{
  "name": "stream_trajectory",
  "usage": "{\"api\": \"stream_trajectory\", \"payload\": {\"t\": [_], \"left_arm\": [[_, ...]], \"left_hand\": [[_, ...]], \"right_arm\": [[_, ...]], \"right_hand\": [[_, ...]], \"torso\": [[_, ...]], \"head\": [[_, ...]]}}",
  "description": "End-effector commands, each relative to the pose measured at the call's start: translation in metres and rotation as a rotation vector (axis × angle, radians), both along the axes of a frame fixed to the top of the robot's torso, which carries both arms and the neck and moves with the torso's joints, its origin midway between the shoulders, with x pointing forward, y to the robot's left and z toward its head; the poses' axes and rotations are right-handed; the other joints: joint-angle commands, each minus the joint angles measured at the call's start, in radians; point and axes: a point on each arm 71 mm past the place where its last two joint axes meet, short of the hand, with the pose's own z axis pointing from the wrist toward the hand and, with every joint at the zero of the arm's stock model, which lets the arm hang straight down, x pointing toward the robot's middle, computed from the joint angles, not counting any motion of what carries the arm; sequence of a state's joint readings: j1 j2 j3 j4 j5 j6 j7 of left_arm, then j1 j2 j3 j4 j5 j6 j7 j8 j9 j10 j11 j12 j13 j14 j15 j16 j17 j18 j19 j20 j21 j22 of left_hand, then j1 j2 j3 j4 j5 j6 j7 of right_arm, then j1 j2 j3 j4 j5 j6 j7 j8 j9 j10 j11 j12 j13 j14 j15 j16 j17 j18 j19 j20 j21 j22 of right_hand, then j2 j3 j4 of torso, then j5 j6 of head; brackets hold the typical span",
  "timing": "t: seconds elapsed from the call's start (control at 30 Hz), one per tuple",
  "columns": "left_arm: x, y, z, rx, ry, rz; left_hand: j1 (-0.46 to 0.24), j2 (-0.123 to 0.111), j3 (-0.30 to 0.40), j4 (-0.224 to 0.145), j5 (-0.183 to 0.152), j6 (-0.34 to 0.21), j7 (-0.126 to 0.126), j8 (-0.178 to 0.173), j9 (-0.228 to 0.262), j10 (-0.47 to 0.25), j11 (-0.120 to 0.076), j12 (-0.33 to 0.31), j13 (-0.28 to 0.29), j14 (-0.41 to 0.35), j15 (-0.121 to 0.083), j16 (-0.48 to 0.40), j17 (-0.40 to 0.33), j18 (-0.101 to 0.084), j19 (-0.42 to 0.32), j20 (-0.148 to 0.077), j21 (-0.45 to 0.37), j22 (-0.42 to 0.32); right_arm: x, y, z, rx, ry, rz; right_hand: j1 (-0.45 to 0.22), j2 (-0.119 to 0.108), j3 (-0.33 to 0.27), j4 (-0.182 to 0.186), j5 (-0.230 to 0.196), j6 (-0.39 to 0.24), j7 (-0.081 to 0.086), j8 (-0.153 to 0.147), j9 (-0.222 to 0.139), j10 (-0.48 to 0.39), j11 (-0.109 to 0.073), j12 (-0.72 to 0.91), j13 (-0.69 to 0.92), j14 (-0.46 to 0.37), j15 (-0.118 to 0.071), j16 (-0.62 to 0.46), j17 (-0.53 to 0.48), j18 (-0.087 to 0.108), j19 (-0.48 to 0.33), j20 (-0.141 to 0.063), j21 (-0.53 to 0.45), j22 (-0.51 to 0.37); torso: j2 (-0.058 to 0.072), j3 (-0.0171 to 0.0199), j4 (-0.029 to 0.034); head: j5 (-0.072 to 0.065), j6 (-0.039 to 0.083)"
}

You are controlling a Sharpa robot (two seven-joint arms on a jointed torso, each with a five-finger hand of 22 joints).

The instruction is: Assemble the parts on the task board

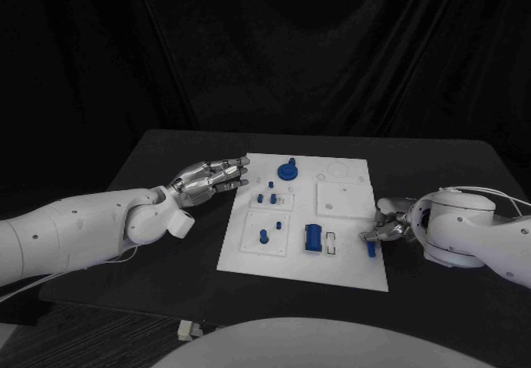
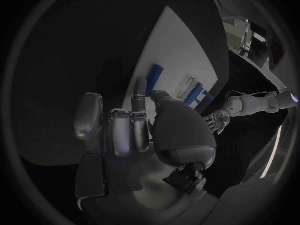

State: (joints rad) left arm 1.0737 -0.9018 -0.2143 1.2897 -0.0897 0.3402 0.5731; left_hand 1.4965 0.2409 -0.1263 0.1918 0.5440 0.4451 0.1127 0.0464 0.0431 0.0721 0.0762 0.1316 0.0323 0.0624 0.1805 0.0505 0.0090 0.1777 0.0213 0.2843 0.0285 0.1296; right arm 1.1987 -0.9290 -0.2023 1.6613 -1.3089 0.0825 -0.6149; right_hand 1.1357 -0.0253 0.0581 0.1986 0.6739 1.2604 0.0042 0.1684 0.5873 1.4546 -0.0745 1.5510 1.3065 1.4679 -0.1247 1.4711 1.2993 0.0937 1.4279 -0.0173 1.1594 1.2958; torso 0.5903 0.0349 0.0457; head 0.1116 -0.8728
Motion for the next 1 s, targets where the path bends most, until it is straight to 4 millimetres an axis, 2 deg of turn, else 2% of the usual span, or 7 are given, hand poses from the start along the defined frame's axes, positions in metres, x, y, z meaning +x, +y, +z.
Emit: {"api": "stream_trajectory", "payload": {"t": [0.03,0.43,1.0], "left_arm": [[-0.001,-0.002,0.0,-0.016,-0.001,-0.01],[-0.001,-0.001,0.0,-0.013,0.002,-0.009],[-0.001,-0.002,-0.001,-0.012,0.006,-0.013]], "left_hand": [[0.014,-0.006,0.031,-0.001,0.017,0.004,0.003,0.001,0.004,-0.003,0.011,0.015,-0.003,-0.013,0.002,0.021,0.011,-0.004,0.013,0.003,-0.007,0.004],[0.014,-0.006,0.031,-0.001,0.017,0.004,0.003,0.001,0.004,-0.003,0.011,0.015,-0.003,-0.013,0.002,0.021,0.011,-0.004,0.013,0.003,-0.007,0.004],[0.014,-0.006,0.034,-0.003,0.017,0.004,0.004,0.0,0.004,-0.003,0.012,0.016,-0.003,-0.013,0.002,0.021,0.011,-0.004,0.014,0.003,-0.007,0.004]], "right_arm": [[-0.003,-0.002,-0.005,-0.002,0.019,-0.022],[-0.005,0.003,0.0,0.093,0.014,-0.076],[0.001,0.03,0.013,0.24,0.032,-0.127]], "right_hand": [[0.056,-0.029,0.103,-0.041,0.039,-0.068,-0.001,-0.016,0.013,0.116,0.0,0.02,0.264,0.058,-0.004,-0.022,0.024,-0.005,-0.001,0.002,-0.036,0.148],[0.055,-0.032,0.124,-0.053,0.055,-0.067,0.0,-0.011,0.022,0.116,0.002,0.02,0.264,0.059,-0.002,-0.021,0.028,-0.005,0.0,0.004,-0.038,0.148],[0.027,-0.041,0.133,-0.046,0.066,-0.061,-0.002,-0.004,0.032,0.116,0.001,0.02,0.264,0.06,-0.003,-0.018,0.032,-0.005,0.003,0.004,-0.039,0.15]], "torso": [[0.0,0.0001,-0.0001],[0.0,0.0,0.0002],[0.0,0.0002,0.0002]], "head": [[0.002,0.0],[0.001,0.0],[-0.003,0.0]]}}
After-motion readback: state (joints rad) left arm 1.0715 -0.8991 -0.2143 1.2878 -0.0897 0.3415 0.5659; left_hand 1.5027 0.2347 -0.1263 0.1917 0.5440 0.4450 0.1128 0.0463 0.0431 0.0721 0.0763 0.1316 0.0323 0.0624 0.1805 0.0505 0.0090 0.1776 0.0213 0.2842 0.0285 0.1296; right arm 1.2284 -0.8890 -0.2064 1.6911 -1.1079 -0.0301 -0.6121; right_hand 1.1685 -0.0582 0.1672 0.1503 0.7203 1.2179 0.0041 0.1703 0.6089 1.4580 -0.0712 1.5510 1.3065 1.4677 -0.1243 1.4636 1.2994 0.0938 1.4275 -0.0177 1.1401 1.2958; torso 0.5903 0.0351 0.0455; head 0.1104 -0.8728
